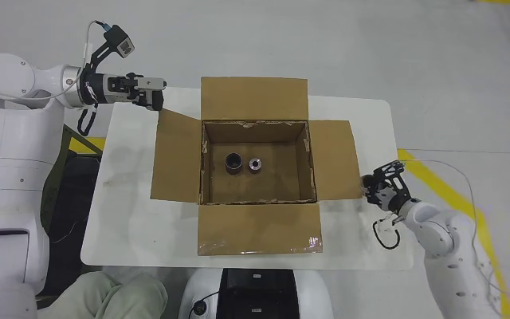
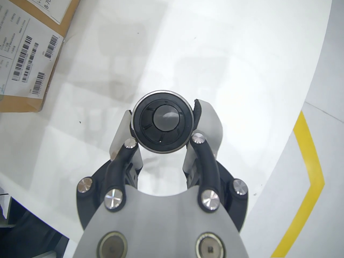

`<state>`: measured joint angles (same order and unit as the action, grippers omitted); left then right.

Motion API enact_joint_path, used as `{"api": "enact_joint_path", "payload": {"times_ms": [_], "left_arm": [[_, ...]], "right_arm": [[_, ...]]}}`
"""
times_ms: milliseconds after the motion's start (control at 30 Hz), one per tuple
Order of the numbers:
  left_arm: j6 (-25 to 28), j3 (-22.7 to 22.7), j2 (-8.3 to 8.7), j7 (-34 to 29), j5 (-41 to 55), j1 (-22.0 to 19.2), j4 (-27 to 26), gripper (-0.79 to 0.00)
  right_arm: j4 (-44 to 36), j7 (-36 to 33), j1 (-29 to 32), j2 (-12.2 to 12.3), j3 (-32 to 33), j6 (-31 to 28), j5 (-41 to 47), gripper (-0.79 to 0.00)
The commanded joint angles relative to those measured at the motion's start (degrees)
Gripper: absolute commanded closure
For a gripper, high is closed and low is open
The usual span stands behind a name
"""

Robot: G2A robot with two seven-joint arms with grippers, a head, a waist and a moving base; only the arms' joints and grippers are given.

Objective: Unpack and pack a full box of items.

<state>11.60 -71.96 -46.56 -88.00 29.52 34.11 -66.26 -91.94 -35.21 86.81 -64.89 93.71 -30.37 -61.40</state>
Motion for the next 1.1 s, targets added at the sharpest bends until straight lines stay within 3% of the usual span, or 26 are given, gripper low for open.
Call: {"api": "enact_joint_path", "payload": {"times_ms": [0, 600, 1067], "left_arm": [[0.0, 0.0, 0.0, 0.0, 0.0, 0.0, 0.0, -0.785], [0.0, 0.0, 0.0, 0.0, 0.0, 0.0, 0.0, -0.785], [0.0, 0.0, 0.0, 0.0, 0.0, 0.0, 0.0, -0.785]], "right_arm": [[-1.38, -0.1, 0.7, 0.16, 0.74, 0.18, 0.16, 0.0], [-15.3, 2.98, 6.4, 1.35, 9.0, 4.97, -1.89, 0.0], [-23.98, 5.68, 2.78, 2.08, 10.0, 0.1, 2.88, 0.0]]}}
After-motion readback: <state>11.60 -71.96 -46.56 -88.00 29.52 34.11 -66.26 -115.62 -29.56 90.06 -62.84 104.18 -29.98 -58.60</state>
